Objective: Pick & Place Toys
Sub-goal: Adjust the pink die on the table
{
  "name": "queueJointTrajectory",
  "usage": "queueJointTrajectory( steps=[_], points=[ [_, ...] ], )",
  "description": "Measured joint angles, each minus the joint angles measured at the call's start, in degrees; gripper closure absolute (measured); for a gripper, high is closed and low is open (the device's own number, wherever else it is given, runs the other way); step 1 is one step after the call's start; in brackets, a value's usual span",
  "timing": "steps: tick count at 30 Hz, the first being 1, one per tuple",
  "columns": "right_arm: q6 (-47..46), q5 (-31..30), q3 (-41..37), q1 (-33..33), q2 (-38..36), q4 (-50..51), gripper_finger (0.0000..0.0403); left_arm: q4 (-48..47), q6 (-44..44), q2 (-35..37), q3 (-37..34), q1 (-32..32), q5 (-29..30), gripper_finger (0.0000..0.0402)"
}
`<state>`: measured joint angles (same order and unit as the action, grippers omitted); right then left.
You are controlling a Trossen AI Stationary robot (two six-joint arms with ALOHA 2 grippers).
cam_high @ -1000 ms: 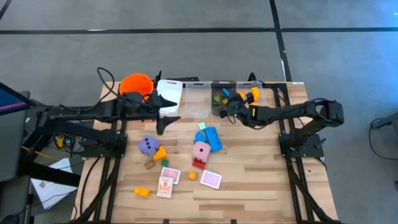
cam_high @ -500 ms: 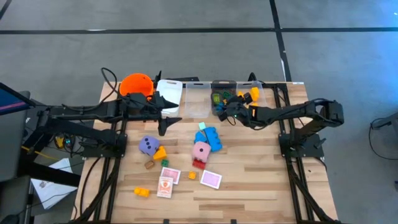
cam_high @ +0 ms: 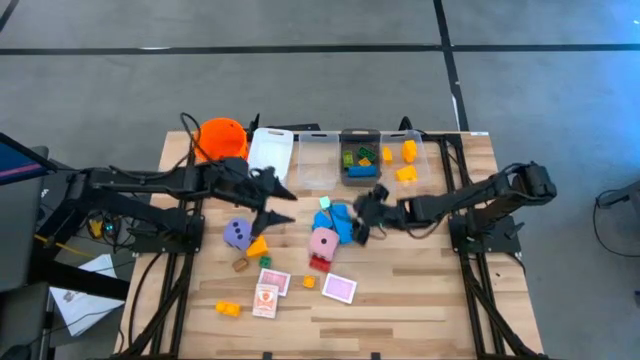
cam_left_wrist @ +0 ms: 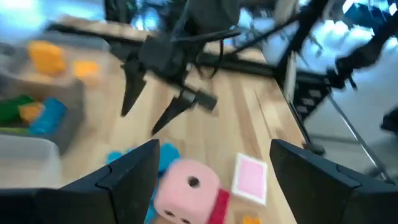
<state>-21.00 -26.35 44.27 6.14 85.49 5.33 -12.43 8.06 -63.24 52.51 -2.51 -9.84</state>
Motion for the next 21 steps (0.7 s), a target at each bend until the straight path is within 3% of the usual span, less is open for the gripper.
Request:
queueJointTrajectory(
  steps=[5,9,13,21],
  points=[
    [-16.7,1.1,0.0,5.8,0.0,3.7,0.0138,0.2,0.0,-5.1,0.0,3.0,-0.1,0.0103],
    [-25.0,1.0,0.0,8.7,0.0,3.3,0.0138,0.0,0.0,-9.8,0.0,3.9,0.9,0.0103],
    [-28.9,0.5,0.0,10.0,0.0,3.3,0.0138,1.9,0.5,-15.2,0.0,4.1,6.8,0.0105],
    [-29.7,-7.2,0.0,10.0,0.0,4.5,0.0138,20.0,1.8,-28.2,0.0,6.5,5.3,0.0144]
  ],
)
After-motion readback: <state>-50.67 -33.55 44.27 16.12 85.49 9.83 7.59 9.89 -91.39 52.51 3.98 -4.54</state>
